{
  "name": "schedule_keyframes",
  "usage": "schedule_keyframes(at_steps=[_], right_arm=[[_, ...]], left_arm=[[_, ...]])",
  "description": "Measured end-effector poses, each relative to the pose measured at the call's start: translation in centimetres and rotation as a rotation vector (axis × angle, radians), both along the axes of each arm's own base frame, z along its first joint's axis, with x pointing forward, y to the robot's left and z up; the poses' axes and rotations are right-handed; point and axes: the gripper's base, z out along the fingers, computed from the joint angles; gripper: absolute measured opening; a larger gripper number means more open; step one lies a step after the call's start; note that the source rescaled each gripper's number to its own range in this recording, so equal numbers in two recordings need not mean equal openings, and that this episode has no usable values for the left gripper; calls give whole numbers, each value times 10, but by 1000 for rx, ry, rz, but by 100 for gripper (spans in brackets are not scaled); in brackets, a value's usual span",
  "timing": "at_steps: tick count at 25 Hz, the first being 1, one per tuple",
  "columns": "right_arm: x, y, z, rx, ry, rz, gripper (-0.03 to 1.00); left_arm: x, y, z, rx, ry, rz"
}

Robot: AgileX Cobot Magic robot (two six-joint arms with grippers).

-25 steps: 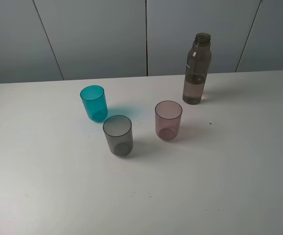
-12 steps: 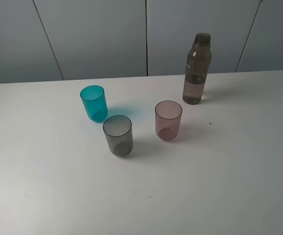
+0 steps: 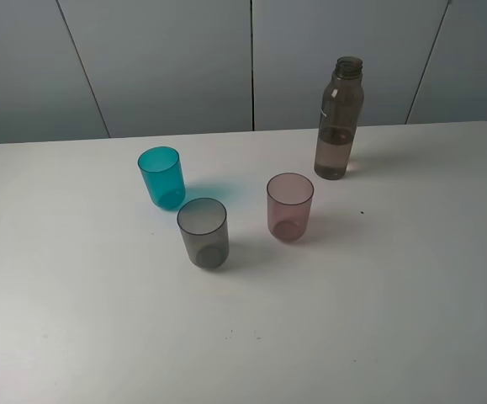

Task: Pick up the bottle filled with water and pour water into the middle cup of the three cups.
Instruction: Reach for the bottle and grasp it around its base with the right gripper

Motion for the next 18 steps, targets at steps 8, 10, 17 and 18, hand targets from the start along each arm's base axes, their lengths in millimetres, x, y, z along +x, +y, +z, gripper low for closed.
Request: schedule_keyframes(at_steps=[8, 10, 17, 18], right_arm=[[0, 0, 0, 0, 0, 0, 100], [0, 0, 0, 0, 0, 0, 100], [0, 0, 0, 0, 0, 0, 100], [0, 0, 0, 4, 0, 2, 100]], left_arm=[[0, 0, 0, -2, 0, 1], [0, 0, 0, -2, 0, 1], [0, 0, 0, -2, 0, 1], [0, 0, 0, -3, 0, 2]])
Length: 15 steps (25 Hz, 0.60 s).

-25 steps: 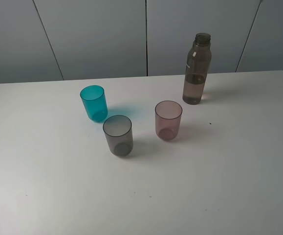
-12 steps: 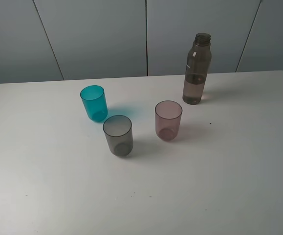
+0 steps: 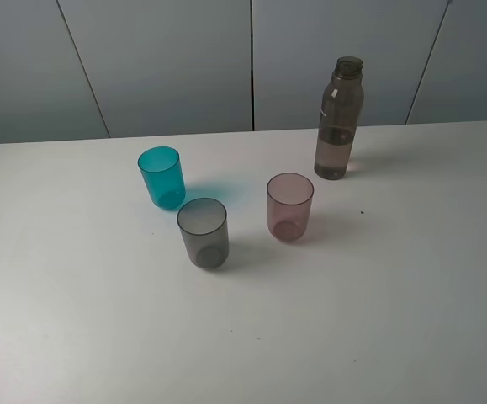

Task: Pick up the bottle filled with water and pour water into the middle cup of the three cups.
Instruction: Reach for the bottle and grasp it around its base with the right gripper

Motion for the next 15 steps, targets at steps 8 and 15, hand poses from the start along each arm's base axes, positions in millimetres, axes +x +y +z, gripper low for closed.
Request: schedule_keyframes(at_steps=[8, 15], right_arm=[[6, 3, 18, 36, -36, 21, 100], [57, 3, 82, 21, -74, 23, 100]], left_arm=[[0, 0, 0, 0, 0, 0], [0, 0, 0, 0, 0, 0]])
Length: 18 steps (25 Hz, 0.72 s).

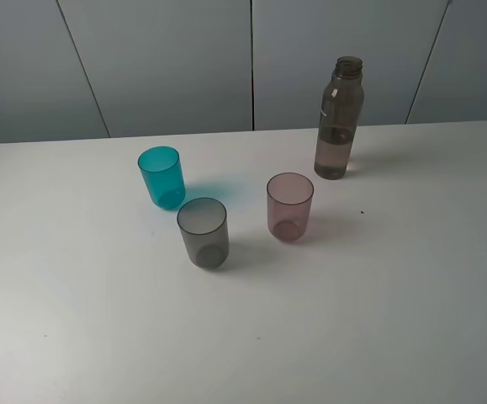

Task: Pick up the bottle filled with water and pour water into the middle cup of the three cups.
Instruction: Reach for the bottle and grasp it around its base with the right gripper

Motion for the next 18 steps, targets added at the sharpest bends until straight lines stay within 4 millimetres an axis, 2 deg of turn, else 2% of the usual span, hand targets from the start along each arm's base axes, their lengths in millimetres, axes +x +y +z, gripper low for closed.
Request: schedule_keyframes(at_steps=[3, 6, 8, 11, 14, 18], right_arm=[[37, 1, 17, -18, 22, 13, 100], [74, 2, 21, -20, 40, 33, 100], [100, 6, 15, -20, 64, 58, 100], [132, 23, 2, -22, 83, 136, 100], [159, 46, -15, -26, 117, 225, 100], [189, 63, -43, -12, 199, 253, 100]], left_arm=[[0, 0, 0, 0, 0, 0], [0, 0, 0, 0, 0, 0], [0, 0, 0, 0, 0, 0], [0, 0, 0, 0, 0, 0], [0, 0, 0, 0, 0, 0], [0, 0, 0, 0, 0, 0]])
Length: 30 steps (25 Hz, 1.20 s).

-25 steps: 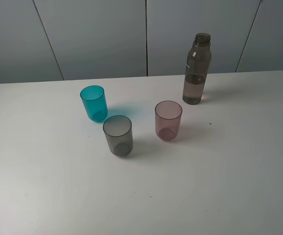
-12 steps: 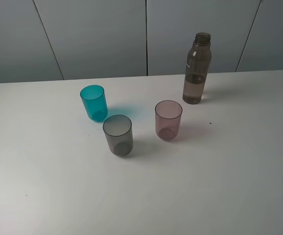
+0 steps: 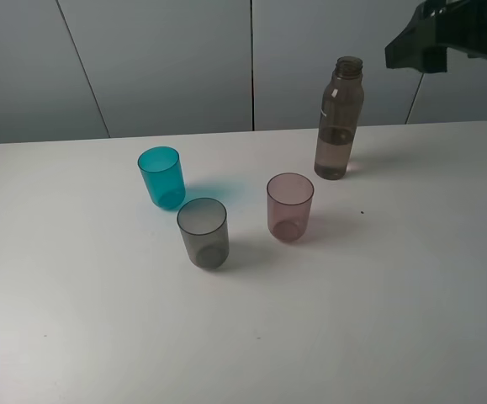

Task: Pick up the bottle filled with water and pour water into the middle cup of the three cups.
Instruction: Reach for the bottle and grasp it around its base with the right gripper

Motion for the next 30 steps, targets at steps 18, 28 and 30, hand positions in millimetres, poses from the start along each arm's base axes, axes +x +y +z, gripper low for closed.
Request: schedule_keyframes(at_steps=[18, 28, 30], right_arm=[[53, 7, -104, -23, -57, -73, 100], [56, 6, -150, -79, -173, -40, 100], [60, 8, -157, -79, -195, -28, 100]], left_arm=[[0, 0, 0, 0, 0, 0], [0, 0, 0, 0, 0, 0], [0, 0, 0, 0, 0, 0]])
